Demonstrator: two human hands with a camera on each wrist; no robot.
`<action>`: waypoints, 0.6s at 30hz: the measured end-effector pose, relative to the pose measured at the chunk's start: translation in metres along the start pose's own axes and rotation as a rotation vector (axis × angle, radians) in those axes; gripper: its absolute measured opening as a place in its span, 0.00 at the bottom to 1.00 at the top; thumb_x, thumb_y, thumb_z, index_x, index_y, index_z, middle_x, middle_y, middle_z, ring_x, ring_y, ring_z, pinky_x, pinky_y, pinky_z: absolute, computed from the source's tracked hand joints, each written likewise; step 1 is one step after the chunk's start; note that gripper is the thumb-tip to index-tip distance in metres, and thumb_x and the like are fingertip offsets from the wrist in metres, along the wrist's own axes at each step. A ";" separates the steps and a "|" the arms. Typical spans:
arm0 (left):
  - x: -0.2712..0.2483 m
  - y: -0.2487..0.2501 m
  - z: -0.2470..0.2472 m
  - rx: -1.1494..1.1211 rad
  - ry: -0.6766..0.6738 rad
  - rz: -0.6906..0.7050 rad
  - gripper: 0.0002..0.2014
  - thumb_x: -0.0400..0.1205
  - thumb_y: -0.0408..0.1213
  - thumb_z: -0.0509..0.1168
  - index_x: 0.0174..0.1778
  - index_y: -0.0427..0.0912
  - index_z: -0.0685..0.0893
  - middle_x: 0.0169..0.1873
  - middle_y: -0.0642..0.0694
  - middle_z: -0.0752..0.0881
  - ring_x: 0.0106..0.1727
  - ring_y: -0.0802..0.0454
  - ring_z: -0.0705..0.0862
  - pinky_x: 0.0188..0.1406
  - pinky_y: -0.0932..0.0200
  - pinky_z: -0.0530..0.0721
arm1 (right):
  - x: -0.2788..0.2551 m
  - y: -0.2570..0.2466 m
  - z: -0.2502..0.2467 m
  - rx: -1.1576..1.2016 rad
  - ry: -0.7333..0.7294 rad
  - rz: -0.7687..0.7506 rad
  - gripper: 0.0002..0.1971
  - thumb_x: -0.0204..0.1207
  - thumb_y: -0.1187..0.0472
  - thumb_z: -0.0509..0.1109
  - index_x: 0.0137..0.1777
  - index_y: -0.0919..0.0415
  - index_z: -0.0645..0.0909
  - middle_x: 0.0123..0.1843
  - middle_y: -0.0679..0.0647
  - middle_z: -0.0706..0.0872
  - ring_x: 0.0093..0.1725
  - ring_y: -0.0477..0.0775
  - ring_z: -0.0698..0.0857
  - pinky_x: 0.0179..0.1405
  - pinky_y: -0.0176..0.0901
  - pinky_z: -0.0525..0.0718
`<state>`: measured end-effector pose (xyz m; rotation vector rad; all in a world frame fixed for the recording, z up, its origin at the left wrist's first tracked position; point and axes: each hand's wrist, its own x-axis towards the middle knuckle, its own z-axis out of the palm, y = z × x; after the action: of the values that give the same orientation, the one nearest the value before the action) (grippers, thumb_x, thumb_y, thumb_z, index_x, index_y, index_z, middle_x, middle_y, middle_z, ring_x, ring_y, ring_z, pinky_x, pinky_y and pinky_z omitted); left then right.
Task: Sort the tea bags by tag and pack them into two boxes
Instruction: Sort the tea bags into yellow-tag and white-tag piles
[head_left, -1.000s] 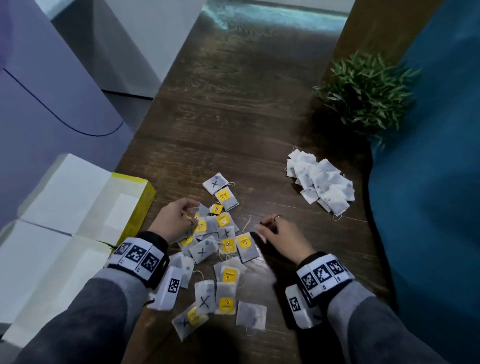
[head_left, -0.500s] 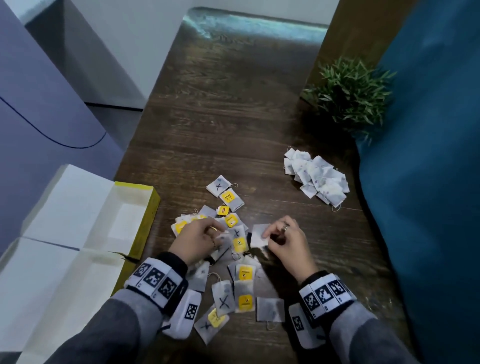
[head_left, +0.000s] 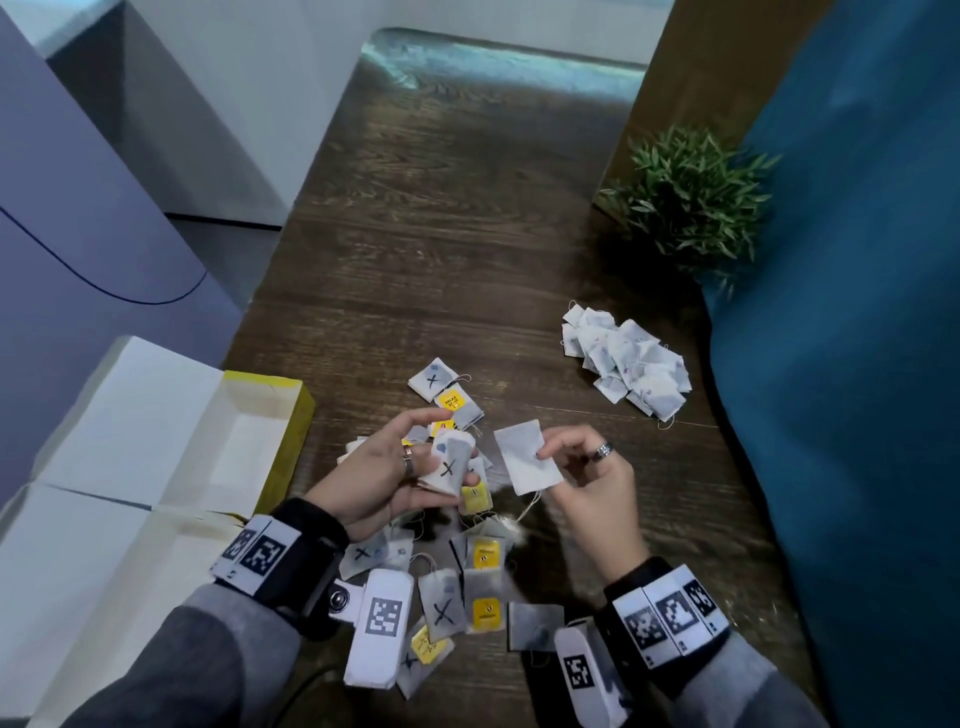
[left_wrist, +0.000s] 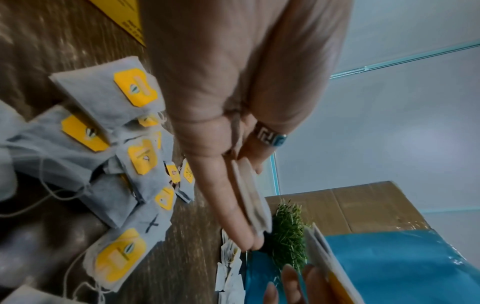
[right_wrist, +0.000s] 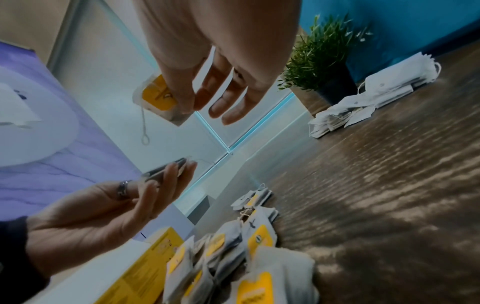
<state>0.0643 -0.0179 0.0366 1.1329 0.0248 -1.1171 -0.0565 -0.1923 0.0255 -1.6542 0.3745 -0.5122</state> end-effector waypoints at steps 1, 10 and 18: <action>-0.001 0.000 0.002 0.005 -0.005 -0.001 0.17 0.85 0.22 0.53 0.63 0.44 0.77 0.59 0.29 0.83 0.51 0.35 0.89 0.36 0.53 0.90 | 0.000 -0.003 0.000 0.029 -0.015 0.027 0.18 0.64 0.85 0.71 0.34 0.60 0.80 0.41 0.41 0.89 0.42 0.36 0.86 0.43 0.27 0.80; -0.001 -0.011 0.012 -0.012 0.054 -0.055 0.11 0.82 0.31 0.61 0.56 0.37 0.85 0.63 0.36 0.83 0.56 0.41 0.87 0.39 0.49 0.90 | 0.002 0.005 0.009 -0.110 -0.181 -0.016 0.08 0.61 0.61 0.72 0.34 0.47 0.78 0.55 0.48 0.82 0.58 0.45 0.81 0.53 0.29 0.77; -0.001 -0.010 -0.003 0.148 0.165 -0.046 0.14 0.83 0.22 0.58 0.57 0.42 0.82 0.55 0.38 0.85 0.47 0.44 0.91 0.35 0.58 0.90 | 0.091 0.034 -0.038 -0.352 0.138 0.116 0.15 0.67 0.69 0.70 0.31 0.52 0.69 0.32 0.49 0.77 0.30 0.40 0.73 0.35 0.34 0.70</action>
<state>0.0579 -0.0146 0.0288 1.3612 0.0989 -1.0767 0.0018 -0.2760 0.0064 -1.9262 0.6895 -0.4943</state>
